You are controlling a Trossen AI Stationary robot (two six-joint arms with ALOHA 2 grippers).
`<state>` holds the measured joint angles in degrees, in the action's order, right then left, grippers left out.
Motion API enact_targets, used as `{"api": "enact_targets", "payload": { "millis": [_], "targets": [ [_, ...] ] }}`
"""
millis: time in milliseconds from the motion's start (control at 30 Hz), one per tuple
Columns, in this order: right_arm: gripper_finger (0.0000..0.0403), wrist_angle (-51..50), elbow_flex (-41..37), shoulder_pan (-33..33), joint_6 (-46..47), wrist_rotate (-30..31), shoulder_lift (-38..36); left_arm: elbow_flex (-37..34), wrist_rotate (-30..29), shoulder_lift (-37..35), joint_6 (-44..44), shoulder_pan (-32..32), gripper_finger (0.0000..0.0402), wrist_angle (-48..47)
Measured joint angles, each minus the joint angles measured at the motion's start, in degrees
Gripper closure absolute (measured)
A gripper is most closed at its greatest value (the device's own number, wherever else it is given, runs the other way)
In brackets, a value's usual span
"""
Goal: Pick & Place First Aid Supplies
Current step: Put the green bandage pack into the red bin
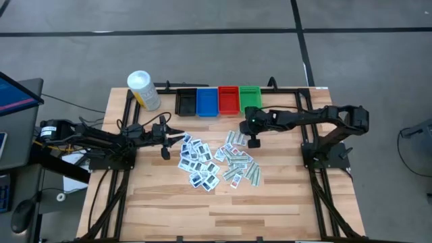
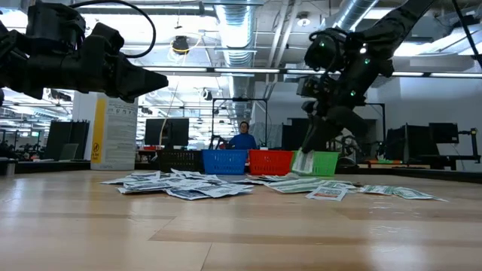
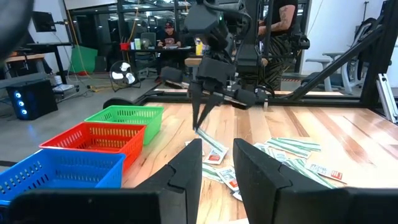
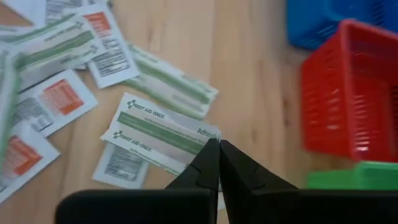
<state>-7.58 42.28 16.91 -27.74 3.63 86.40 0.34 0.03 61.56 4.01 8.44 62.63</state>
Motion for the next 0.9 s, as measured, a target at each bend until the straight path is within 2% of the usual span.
{"api": "enact_targets", "payload": {
  "millis": [167, 367, 500, 667, 900],
  "targets": [
    [0.0402, 0.8, 0.0, 0.0, -4.7, 3.9, -2.4, 0.0, 0.0, 0.0, 0.0, 0.0, 0.0309, 0.0],
    [0.0402, 4.7, 0.1, 0.2, -6.7, 4.3, -6.0, 0.0, 0.0, 0.0, 0.0, 0.0, 0.0309, 0.0],
    [0.0402, 7.1, 0.1, 0.9, -12.8, 4.6, -8.2, 0.0, 0.0, 0.0, 0.0, 0.0, 0.0309, 0.0],
    [0.0402, 16.2, 0.1, 2.1, -19.2, 7.5, -8.8, 0.0, 0.0, 0.0, 0.0, 0.0, 0.0309, 0.0],
    [0.0401, 31.0, 0.2, 6.2, -27.6, 7.0, -6.3, 0.0, 0.0, 0.0, 0.0, 0.0, 0.0309, 0.0]
  ]
}}
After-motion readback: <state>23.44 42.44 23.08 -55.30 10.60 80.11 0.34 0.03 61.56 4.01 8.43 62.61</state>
